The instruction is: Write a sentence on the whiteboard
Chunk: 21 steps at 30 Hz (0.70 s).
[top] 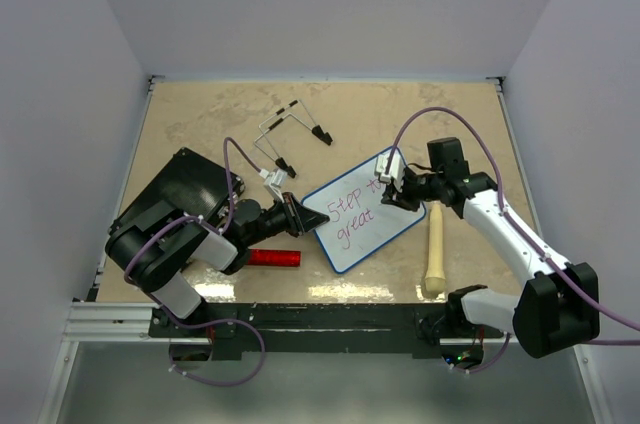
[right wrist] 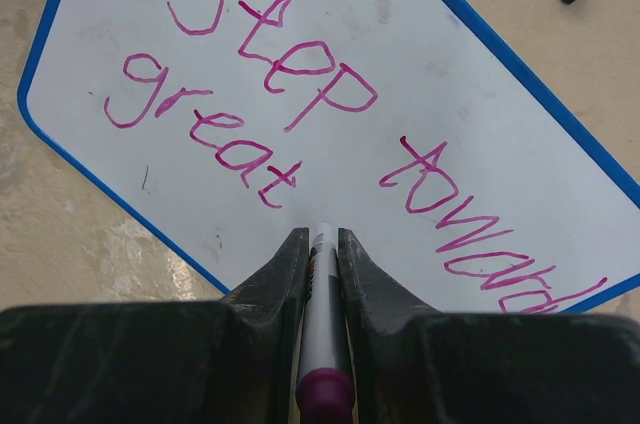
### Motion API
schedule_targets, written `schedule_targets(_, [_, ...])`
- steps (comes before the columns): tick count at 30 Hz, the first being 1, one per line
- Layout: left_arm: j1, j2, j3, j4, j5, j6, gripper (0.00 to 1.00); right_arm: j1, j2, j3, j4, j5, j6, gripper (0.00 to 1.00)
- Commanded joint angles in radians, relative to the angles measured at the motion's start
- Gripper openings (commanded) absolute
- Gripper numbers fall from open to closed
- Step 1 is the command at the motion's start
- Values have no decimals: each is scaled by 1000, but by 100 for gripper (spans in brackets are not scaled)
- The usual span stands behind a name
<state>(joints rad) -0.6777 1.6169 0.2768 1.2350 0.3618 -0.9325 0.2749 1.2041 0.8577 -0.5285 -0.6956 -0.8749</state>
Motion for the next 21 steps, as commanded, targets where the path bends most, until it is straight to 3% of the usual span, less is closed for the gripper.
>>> schedule_targets(1, [-10,8,-7,77,-9,21,0,4,0,1,36,18,21,0])
schedule_targets(9, [-11,14,-1,77,-7,20,0,18,25,7,19,-33,5,0])
schedule_targets(21, [-13,12,1,70,-11,26,0,75,43,10,61,11,43,0])
